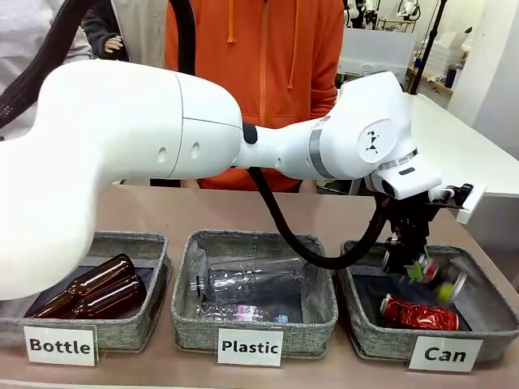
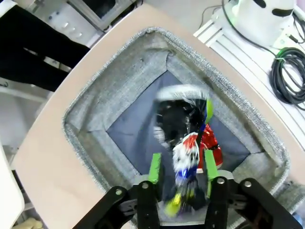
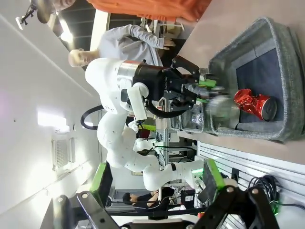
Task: Sort the can waste into the basket.
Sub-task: Pick up the can waste from the table and place it in the right Fabric basket.
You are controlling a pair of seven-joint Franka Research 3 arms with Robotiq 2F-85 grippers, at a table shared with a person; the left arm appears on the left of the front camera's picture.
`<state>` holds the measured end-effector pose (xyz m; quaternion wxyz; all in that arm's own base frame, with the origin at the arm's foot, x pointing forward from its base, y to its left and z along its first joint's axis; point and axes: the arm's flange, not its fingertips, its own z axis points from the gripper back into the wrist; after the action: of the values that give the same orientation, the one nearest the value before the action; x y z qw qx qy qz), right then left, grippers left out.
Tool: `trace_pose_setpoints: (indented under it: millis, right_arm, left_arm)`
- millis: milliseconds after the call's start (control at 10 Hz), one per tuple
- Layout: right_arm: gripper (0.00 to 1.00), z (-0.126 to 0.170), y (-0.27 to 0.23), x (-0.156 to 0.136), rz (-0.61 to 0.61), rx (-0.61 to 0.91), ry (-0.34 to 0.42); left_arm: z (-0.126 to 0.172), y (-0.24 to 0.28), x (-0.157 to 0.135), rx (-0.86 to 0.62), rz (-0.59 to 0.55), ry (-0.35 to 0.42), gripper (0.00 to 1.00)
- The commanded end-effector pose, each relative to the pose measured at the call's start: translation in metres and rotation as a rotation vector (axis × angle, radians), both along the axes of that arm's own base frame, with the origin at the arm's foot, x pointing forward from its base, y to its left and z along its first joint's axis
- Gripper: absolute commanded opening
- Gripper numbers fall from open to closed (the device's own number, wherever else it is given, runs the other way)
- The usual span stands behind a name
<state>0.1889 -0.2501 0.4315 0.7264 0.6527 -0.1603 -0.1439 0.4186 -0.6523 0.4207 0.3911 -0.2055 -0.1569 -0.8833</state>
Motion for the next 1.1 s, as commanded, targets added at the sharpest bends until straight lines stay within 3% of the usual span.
trace_pose_setpoints:
  millis: [0, 200, 400, 500, 700, 1000]
  right_arm:
    - [1.0, 0.005, 0.0, 0.0, -0.014, -0.01, 0.013]
    - [1.0, 0.005, 0.0, 0.0, -0.014, -0.01, 0.013]
    - [1.0, 0.005, 0.0, 0.0, -0.014, -0.01, 0.013]
    - [1.0, 0.0, 0.0, 0.0, 0.0, 0.0, 0.0]
    - [1.0, 0.004, 0.017, 0.036, 0.072, -0.066, 0.037]
    - [1.0, 0.026, 0.081, 0.126, 0.292, -0.199, 0.049]
  left_arm:
    - [0.008, -0.007, 0.008, 0.027, 0.04, -0.036, 0.82]
    - [0.014, 0.0, 0.011, 0.02, 0.058, -0.048, 1.0]
    - [0.03, 0.019, 0.012, 0.069, 0.078, -0.025, 1.0]
    - [0.045, 0.041, 0.01, 0.155, 0.091, -0.006, 0.76]
    - [0.086, 0.109, -0.002, 0.163, 0.119, 0.034, 0.76]
    - [0.122, 0.232, -0.015, 0.051, 0.243, 0.007, 0.76]
